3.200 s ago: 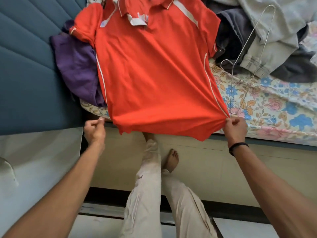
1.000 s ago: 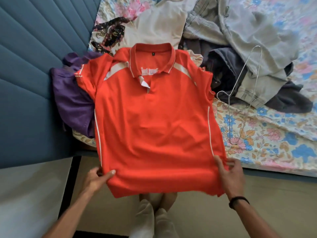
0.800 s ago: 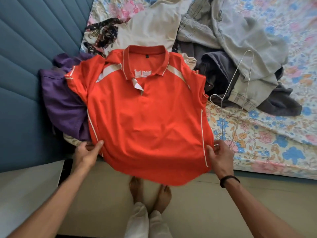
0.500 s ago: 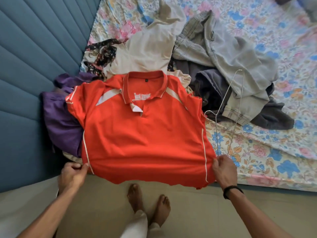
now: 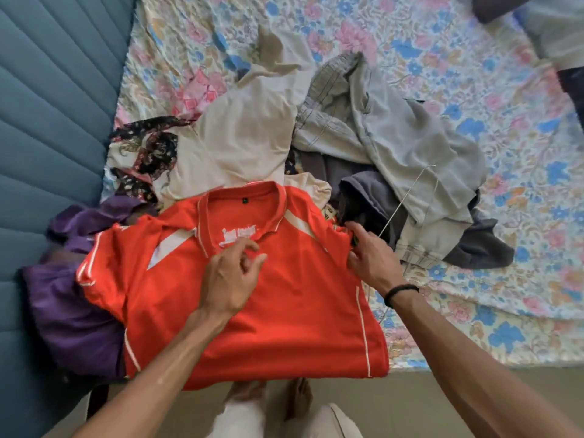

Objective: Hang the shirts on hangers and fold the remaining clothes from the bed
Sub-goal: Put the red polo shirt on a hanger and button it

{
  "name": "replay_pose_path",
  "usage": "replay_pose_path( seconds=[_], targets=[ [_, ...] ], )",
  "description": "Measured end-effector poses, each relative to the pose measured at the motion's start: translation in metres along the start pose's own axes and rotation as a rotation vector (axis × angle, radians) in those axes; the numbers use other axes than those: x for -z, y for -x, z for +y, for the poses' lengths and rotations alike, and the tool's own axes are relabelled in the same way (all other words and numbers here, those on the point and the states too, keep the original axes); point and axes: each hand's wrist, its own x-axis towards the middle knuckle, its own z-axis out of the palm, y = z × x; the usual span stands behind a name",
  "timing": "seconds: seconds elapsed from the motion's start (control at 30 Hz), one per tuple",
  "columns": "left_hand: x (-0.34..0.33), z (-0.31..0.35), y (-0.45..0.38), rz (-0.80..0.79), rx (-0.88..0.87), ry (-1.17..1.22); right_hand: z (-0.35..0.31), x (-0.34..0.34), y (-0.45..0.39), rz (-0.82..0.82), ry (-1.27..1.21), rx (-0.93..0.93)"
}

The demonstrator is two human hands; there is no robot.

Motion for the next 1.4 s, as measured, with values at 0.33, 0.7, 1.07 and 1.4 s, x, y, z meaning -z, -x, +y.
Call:
replay_pose_path(
  seconds=[0.33, 0.7, 1.07, 1.4],
  targets=[
    [-0.121, 0.128, -0.074, -0.236, -0.242, -0.09, 0.017, 0.021, -0.002, 0.0, -0.012, 0.067],
    [-0.137, 0.14, -0.116, -0.538, 0.064, -0.584, 0.02, -0.017, 0.024, -0.016, -0.003, -0.151],
    [-0.119, 0.144, -0.11, -0.879, 0.099, -0.738, 0.061, 0.019, 0.037, 0.118, -0.243, -0.04],
    [-0.135, 0.234, -0.157, -0.395, -0.441, -0.43, 0.098, 0.056, 0.039, 0.28, -0.393, -0.114]
  ],
)
